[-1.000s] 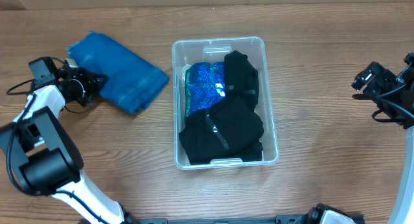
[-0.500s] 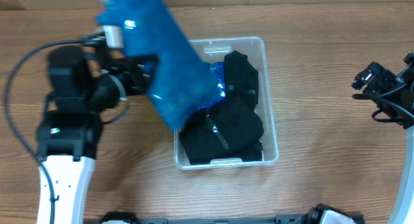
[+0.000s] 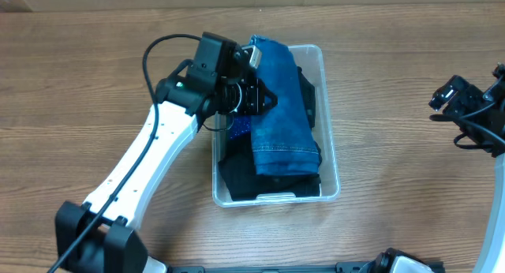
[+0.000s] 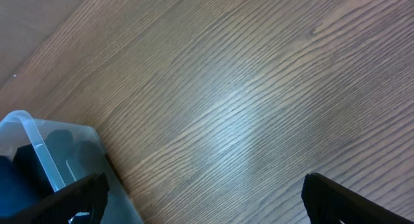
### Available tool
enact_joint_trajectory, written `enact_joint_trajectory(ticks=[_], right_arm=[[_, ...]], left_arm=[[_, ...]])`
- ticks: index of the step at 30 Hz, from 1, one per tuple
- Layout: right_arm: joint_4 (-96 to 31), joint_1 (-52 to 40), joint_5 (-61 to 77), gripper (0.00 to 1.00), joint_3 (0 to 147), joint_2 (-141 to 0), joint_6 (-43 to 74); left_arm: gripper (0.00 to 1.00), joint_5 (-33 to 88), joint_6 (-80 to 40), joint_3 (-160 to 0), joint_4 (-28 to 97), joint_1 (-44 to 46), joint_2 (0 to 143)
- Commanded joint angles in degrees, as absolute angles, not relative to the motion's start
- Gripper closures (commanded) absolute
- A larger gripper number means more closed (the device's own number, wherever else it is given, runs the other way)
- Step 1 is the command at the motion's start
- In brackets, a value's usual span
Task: Pack container
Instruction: 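Lift the denim over the bin and lay it on top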
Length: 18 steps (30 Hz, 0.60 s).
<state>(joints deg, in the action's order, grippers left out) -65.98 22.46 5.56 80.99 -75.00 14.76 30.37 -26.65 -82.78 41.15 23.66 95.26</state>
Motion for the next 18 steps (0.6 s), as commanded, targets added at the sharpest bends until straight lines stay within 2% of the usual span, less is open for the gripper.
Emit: enact_joint_trajectory(ticks=[1, 2, 3, 4, 6, 12, 16, 18], right_arm=[[-65.7, 22.6, 5.2, 0.0, 81.4, -74.1, 14.7], [-65.7, 22.6, 5.2, 0.0, 81.4, -74.1, 14.7], [-65.7, 22.6, 5.2, 0.0, 81.4, -74.1, 14.7], [-65.7, 22.6, 5.2, 0.0, 81.4, -74.1, 14.7], [-65.7, 22.6, 5.2, 0.0, 81.4, -74.1, 14.7], [-65.7, 22.6, 5.2, 0.0, 81.4, -74.1, 14.7], [-65.7, 22.6, 5.2, 0.0, 81.4, -74.1, 14.7], [-65.7, 22.6, 5.2, 0.0, 81.4, -74.1, 14.7]], left_arm=[[0.79, 27.7, -24.8, -86.6, 44.1, 24.0, 96.8], [0.49, 25.0, -24.8, -86.6, 46.4, 24.0, 97.0], [0.3, 18.6, -24.1, -86.6, 50.8, 23.9, 97.0], [0.24, 14.9, -24.0, -86.6, 53.2, 23.9, 96.9], [0.0, 5.4, -24.1, -86.6, 58.1, 23.9, 96.8], [0.0, -7.7, -24.1, -96.2, 62.4, 24.1, 96.3], [0.01, -0.4, -14.7, -100.4, 56.2, 25.2, 96.4], [0.27, -0.2, -13.7, -100.3, 54.4, 26.3, 97.4]])
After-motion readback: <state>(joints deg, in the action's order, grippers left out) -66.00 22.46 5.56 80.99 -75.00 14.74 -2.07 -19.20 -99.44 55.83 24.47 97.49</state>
